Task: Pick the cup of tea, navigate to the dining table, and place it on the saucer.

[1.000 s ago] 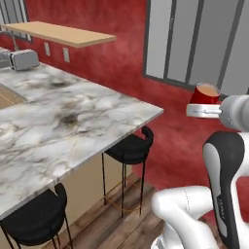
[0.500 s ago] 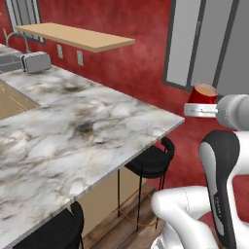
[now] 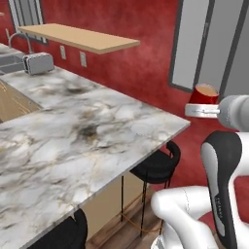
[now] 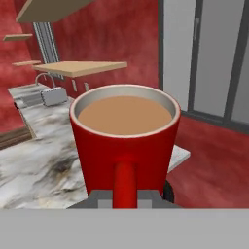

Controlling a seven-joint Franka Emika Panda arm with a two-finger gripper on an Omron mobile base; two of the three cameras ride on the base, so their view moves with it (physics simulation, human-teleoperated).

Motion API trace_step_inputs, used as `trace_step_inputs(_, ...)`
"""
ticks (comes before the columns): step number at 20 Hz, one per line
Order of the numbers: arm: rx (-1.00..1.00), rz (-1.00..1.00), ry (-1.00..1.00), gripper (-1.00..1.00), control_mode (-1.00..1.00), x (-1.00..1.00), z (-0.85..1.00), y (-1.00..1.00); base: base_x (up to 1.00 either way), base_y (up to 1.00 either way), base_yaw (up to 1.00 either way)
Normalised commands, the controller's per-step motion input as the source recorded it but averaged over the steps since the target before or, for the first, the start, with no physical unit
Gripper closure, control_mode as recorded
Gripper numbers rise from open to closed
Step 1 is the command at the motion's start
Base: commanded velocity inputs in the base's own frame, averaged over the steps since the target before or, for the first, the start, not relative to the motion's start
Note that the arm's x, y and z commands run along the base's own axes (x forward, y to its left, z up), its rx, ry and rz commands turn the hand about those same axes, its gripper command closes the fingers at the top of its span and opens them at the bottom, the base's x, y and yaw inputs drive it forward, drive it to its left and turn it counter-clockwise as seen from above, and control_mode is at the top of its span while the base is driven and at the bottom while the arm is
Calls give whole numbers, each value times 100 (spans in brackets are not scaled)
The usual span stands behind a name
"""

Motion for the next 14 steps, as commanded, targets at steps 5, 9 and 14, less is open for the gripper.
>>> trace_step_inputs(5, 0, 0, 0, 100, 100, 0, 0, 0, 30, 0, 1)
trace_step_inputs(9, 0, 0, 5, 100, -100, 35, 0, 0, 0, 0, 0)
trace_step_inputs(14, -1, 0, 5, 100, -100, 85, -7, 7, 0, 0, 0)
